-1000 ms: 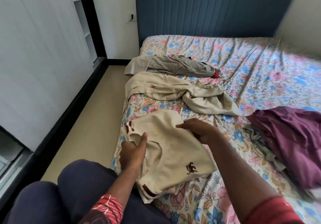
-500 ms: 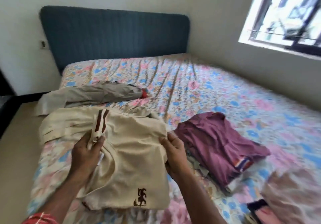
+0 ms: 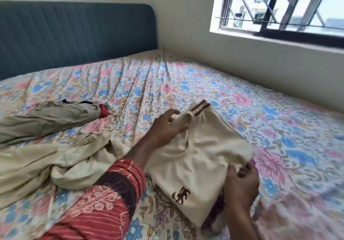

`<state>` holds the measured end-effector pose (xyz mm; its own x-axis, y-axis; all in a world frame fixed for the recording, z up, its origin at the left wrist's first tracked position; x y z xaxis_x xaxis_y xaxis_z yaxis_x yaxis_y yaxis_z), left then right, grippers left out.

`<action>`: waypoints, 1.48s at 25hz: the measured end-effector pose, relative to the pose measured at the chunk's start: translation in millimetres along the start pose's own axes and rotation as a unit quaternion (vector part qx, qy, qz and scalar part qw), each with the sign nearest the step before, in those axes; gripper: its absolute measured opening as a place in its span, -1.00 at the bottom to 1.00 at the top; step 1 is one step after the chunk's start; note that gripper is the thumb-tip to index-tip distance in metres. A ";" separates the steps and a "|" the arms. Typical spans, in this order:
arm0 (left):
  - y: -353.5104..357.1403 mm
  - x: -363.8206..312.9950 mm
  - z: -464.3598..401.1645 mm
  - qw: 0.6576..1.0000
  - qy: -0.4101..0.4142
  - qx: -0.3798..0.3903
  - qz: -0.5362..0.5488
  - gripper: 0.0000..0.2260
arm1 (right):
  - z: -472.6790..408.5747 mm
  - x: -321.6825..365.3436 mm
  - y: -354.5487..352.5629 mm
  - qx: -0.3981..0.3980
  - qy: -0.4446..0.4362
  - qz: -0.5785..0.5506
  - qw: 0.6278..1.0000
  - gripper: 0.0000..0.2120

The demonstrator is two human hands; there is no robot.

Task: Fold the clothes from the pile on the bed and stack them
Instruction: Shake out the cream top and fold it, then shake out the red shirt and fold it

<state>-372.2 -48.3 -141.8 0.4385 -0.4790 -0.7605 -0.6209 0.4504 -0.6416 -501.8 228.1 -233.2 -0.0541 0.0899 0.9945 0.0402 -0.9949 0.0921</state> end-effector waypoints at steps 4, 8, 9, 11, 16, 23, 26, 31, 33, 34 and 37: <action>12.6 26.4 9.6 0.999 -0.008 0.007 -0.038 -0.63 | 9.9 19.2 12.1 0.023 -0.169 0.153 0.973 -0.53; -35.3 48.3 26.6 0.996 -0.012 -0.070 -0.045 -0.84 | 53.3 54.4 87.1 0.143 -0.289 0.198 0.926 -0.80; -47.4 57.1 32.1 0.995 -0.023 -0.084 -0.045 -0.84 | 66.5 57.0 111.9 0.184 -0.289 0.194 0.919 -0.85; -75.1 75.8 49.3 0.992 -0.045 -0.105 -0.054 -0.82 | 97.6 55.7 161.8 0.265 -0.294 0.204 0.896 -0.89; -149.5 137.4 115.8 0.983 -0.103 -0.136 -0.065 -0.78 | 196.0 24.5 259.2 0.443 -0.315 0.244 0.803 -0.94; -236.4 243.5 204.3 0.938 -0.255 -0.231 -0.042 -0.86 | 252.6 -48.5 334.5 0.536 -0.275 0.349 0.718 -0.53; -236.0 260.4 213.0 0.940 -0.262 -0.212 -0.052 -0.87 | 233.8 -74.5 337.1 0.508 -0.218 0.375 0.744 -0.35; -213.5 276.2 199.0 0.952 -0.246 -0.154 -0.097 -0.90 | 238.5 -91.7 356.7 0.551 -0.183 0.384 0.718 -0.13; -204.6 293.0 189.4 0.959 -0.234 -0.113 -0.108 -0.70 | 244.4 -86.9 374.7 0.567 -0.196 0.347 0.721 -0.31; -202.0 303.7 186.1 0.960 -0.233 -0.094 -0.127 -0.59 | 246.2 -81.7 385.1 0.565 -0.213 0.330 0.726 -0.43; -206.9 329.7 174.4 0.951 -0.238 -0.081 -0.178 -0.38 | 247.3 -56.1 418.8 0.530 -0.283 0.326 0.730 -0.69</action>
<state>14.2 -168.0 -277.1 0.8599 -0.1665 -0.4825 -0.4538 0.1831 -0.8721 -235.2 -182.5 -238.0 0.7303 -0.0843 0.6779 0.6388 -0.2673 -0.7215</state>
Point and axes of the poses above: each hand's wrist, its own z-axis away from the middle knuckle, its own y-axis out of the palm, x = y × z, the point moved 10 cm from there along -z, towards the middle knuckle, and after that the axes turned 12 degrees about -z, right-handed, at the moved point
